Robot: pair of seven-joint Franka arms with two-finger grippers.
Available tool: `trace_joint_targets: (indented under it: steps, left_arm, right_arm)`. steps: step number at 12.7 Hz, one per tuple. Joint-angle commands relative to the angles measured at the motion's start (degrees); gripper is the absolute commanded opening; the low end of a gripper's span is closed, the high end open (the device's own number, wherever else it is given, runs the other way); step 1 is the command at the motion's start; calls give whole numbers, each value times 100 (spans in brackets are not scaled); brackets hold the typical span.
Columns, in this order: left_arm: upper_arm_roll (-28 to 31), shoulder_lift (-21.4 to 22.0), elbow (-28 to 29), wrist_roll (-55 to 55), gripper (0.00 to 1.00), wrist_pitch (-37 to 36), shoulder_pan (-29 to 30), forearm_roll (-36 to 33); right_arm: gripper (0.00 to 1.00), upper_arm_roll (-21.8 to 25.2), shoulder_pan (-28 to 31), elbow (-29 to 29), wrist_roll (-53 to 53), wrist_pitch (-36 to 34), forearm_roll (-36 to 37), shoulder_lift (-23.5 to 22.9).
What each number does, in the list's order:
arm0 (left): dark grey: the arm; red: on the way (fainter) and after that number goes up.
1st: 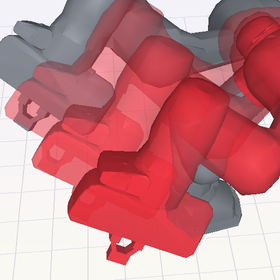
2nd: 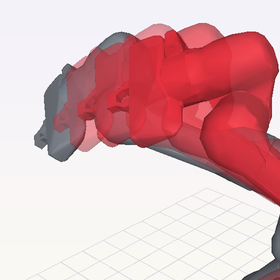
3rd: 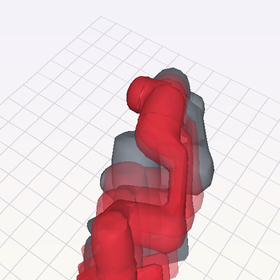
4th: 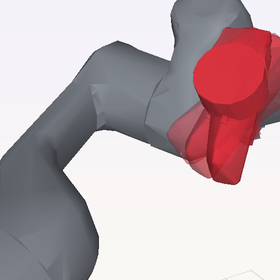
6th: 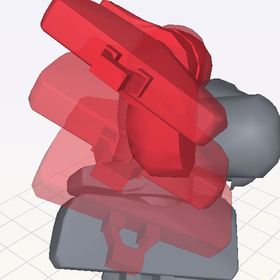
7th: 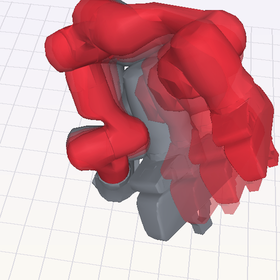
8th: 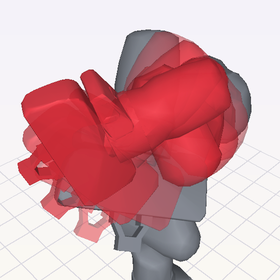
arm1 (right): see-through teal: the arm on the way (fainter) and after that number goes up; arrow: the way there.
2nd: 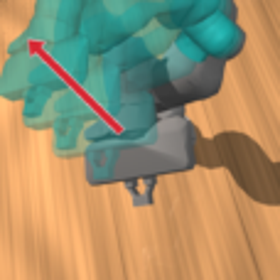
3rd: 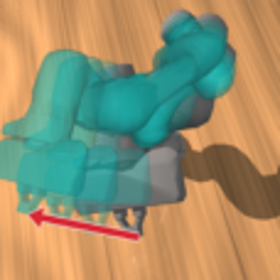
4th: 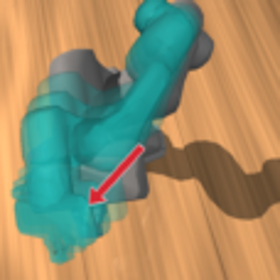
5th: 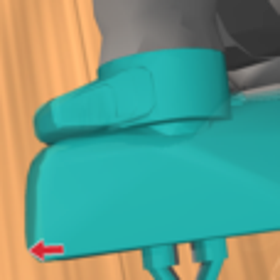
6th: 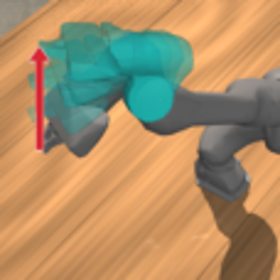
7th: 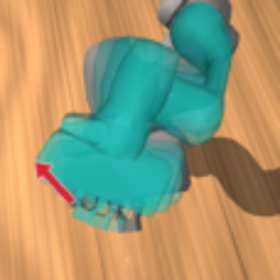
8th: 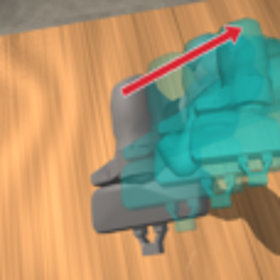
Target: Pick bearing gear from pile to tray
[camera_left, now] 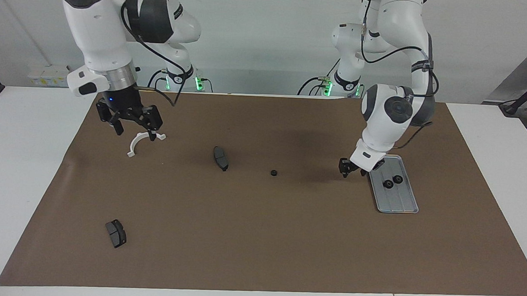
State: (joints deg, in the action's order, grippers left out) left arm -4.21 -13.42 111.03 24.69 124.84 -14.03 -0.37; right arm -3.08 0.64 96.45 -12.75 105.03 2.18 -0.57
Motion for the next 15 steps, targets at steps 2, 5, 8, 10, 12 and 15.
trace_joint_targets:
  steps: [2, 5, 8, 10, 12, 15]
  left_arm:
    - [87, -440, -457, 1588, 68, 384, -898, 1]
    - [79, -872, -1038, 2302, 65, 401, -1321, 10]
    - [78, -1170, -1487, 2417, 62, 401, -1602, 256]
    - [87, -1399, -1628, 2479, 62, 401, -1822, 248]
    - [87, -1435, -1594, 2488, 62, 323, -1946, 230]
    - [96, -1488, -1401, 2488, 62, 270, -2148, 230]
  right_arm:
    - [100, -52, 357, -555, 546, -1034, -139, -4]
    - [100, -96, 358, -943, 581, -1449, -112, -119]
    - [100, -113, 270, -856, 625, -1765, -174, -49]
    - [100, -122, 235, -821, 643, -1819, -165, -31]
    - [100, -114, 244, -567, 835, -1767, -130, 100]
    - [100, -122, 244, -539, 827, -1714, -77, 101]
